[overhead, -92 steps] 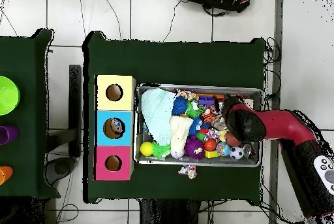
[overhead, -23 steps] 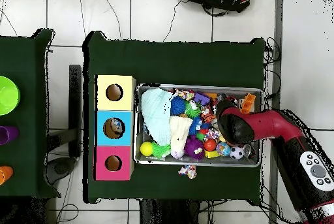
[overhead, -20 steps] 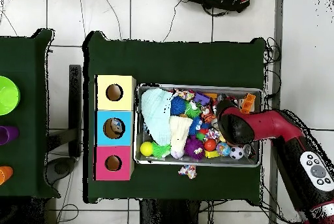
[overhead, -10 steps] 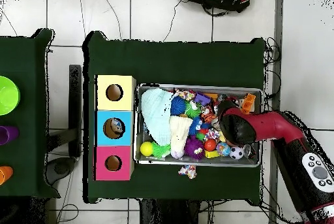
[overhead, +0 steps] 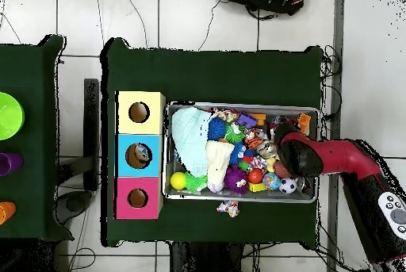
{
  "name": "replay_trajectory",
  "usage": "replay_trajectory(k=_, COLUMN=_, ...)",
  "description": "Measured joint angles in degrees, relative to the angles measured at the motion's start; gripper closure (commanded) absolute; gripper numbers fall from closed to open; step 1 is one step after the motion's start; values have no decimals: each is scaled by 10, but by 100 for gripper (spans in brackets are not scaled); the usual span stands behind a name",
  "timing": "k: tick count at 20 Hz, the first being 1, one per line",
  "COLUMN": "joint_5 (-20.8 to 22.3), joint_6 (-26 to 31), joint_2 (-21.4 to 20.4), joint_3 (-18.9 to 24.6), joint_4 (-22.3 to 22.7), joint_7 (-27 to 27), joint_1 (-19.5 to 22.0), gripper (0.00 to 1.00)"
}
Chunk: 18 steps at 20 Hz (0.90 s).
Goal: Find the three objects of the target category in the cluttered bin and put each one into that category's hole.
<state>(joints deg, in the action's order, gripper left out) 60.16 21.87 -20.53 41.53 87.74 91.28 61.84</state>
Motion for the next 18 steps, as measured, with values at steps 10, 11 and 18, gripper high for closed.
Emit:
replay_trajectory(k=10, joint_5=0, joint_6=0, joint_2=7, joint_3=4, joint_4=-15, joint_7=0, joint_1=6, gripper=0)
replay_trajectory(k=11, joint_5=0, joint_6=0, joint_2=8, joint_3=4, joint_4=-16, joint_7=0, joint_1=5, gripper=0)
replay_trajectory(k=18, joint_5=1, joint_6=0, joint_2=9, joint_3=4, joint_4=-19, joint_7=0, joint_1=3, gripper=0)
